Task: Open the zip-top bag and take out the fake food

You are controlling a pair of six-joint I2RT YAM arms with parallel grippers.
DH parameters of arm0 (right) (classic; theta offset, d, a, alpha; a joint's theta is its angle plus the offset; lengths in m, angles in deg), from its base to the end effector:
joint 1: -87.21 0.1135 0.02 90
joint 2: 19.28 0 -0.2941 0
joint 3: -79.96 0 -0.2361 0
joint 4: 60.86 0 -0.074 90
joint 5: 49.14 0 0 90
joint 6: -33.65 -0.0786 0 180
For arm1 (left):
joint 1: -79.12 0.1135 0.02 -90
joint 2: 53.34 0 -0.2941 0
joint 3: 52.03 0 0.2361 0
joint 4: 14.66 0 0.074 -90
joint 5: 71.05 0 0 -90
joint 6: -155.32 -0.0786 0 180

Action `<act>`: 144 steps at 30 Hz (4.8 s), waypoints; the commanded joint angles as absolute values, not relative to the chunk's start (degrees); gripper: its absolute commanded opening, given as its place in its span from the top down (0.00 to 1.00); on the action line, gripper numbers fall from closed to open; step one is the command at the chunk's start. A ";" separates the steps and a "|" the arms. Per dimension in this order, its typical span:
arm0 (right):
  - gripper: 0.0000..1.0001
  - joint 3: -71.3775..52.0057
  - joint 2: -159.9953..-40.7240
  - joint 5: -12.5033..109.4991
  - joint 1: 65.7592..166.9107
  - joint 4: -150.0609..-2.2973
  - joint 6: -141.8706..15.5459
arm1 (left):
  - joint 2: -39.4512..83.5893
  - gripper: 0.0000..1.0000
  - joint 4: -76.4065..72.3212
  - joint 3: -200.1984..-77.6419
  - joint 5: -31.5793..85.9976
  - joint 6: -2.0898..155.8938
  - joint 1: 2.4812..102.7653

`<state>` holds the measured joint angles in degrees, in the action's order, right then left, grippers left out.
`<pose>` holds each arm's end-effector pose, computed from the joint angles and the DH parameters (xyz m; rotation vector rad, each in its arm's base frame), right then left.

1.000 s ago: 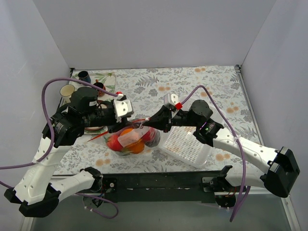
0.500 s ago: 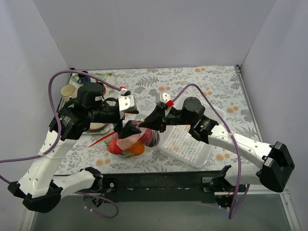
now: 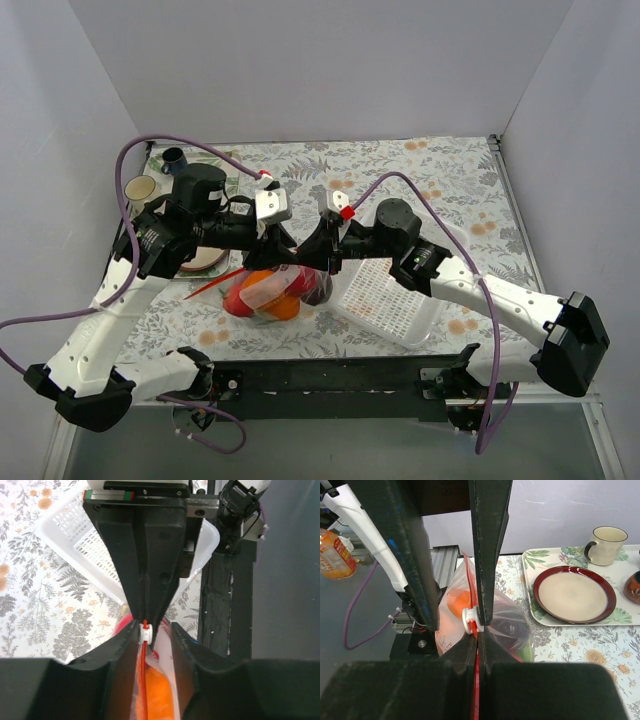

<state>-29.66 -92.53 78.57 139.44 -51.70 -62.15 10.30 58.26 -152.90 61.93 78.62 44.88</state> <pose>0.1497 0.2717 0.3982 -1.1311 1.1680 1.2763 0.1221 -0.1479 0.4431 0.8541 2.1259 -1.2735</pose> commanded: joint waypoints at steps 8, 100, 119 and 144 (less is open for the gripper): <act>0.99 -26.08 -91.17 76.19 139.59 -52.29 -60.13 | 13.20 0.96 64.84 -157.72 61.40 74.99 44.93; 0.99 -33.11 -93.28 48.32 122.19 -37.53 -73.13 | -6.14 1.00 52.02 -132.06 15.80 73.50 45.02; 0.87 -36.19 -95.48 57.92 130.78 -49.63 -67.44 | -1.40 1.00 51.83 -130.47 23.69 75.69 48.10; 0.66 -13.08 -96.42 28.65 149.08 -78.92 -51.16 | 6.96 1.00 56.65 -145.06 37.40 80.97 48.19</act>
<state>-19.19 -89.80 33.02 147.65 -73.47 -54.33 7.30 53.82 -140.88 33.19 79.32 47.94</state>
